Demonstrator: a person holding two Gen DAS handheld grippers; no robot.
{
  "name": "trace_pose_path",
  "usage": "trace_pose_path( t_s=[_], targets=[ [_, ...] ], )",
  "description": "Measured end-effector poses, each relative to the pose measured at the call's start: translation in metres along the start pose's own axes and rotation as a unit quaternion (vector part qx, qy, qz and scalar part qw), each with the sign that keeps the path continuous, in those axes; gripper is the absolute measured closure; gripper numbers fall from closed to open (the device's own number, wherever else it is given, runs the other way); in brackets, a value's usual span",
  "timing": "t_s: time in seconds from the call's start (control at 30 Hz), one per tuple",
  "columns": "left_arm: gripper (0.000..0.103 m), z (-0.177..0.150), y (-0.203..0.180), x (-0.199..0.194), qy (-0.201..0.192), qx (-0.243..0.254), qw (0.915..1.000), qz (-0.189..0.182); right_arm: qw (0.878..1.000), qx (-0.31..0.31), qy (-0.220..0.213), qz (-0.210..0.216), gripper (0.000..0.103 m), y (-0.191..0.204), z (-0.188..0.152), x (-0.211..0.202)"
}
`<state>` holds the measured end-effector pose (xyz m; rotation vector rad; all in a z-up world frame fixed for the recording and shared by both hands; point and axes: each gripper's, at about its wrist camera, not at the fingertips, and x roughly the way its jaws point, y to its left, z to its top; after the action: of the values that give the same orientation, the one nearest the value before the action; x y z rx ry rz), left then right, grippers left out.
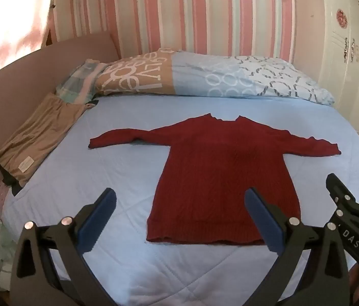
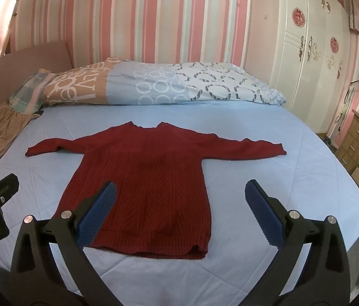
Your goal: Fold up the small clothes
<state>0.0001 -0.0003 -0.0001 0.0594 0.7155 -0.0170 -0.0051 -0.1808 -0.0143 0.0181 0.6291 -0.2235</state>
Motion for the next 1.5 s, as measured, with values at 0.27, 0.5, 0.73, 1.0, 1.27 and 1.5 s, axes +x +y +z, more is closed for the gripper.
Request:
trace_pose_path(
  t_s=[0.27, 0.5, 0.73, 1.0, 1.27, 1.5],
  targets=[
    [0.002, 0.007, -0.009, 0.000, -0.004, -0.003, 1.0000, 0.008, 1.000, -0.002, 0.002, 0.001, 0.003, 0.001, 0.002, 0.002],
    [0.002, 0.011, -0.016, -0.011, -0.013, 0.009, 0.9999, -0.001, 1.000, 0.001, -0.001, 0.001, 0.003, -0.001, 0.001, 0.000],
    [0.002, 0.010, -0.013, -0.012, -0.018, 0.011, 0.9998, -0.003, 1.000, 0.002, -0.002, 0.002, 0.003, -0.001, 0.006, -0.004],
    [0.002, 0.012, -0.013, -0.013, -0.019, 0.012, 0.9997, -0.001, 1.000, 0.001, -0.003, 0.001, 0.003, -0.001, 0.002, -0.002],
    [0.002, 0.007, -0.012, -0.012, -0.021, 0.013, 0.9997, -0.002, 1.000, 0.001, -0.004, 0.001, 0.003, 0.000, 0.001, -0.002],
    [0.002, 0.004, -0.011, -0.012, -0.022, 0.013, 0.9997, -0.003, 1.000, 0.002, -0.004, 0.001, 0.003, 0.000, 0.000, -0.001]
  ],
)
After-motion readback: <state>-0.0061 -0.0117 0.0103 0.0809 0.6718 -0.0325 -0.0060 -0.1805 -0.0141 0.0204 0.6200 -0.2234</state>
